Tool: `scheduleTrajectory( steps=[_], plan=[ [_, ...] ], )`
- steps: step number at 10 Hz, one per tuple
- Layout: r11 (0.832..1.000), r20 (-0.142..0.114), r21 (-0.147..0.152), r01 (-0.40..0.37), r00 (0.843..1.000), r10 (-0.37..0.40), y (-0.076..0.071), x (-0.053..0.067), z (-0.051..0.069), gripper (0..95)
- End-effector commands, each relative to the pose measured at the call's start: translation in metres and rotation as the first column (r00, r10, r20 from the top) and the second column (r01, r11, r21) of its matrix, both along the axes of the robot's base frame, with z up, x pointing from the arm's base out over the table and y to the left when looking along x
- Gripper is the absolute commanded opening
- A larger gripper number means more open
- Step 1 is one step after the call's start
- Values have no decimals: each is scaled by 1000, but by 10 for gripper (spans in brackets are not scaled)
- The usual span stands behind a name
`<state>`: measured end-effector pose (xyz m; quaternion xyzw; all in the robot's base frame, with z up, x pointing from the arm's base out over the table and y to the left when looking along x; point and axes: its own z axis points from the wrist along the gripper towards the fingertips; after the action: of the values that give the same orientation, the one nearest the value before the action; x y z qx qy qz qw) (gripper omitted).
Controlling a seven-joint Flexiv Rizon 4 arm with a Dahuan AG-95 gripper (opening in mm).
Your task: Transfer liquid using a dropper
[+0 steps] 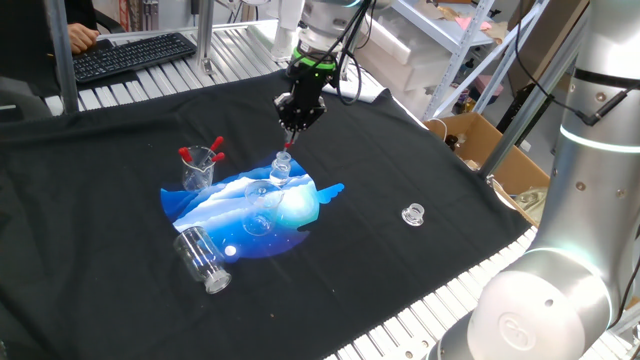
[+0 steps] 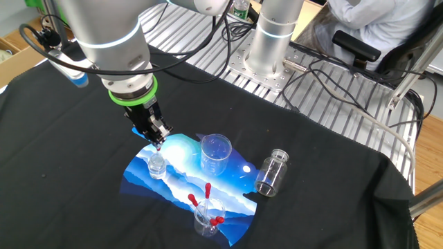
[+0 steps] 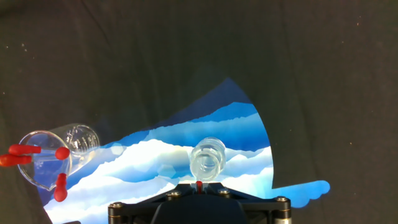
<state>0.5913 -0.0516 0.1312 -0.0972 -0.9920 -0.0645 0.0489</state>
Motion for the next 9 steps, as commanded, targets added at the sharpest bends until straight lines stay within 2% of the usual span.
scheduleTrajectory(
  steps=[1,8,9],
  plan=[
    [1000,1,4,13,1000,-13,0,2,0,0],
    [999,2,0,46,999,-46,2,5,2,0],
    [999,1,-1,49,999,-49,2,5,2,190]
  ],
)
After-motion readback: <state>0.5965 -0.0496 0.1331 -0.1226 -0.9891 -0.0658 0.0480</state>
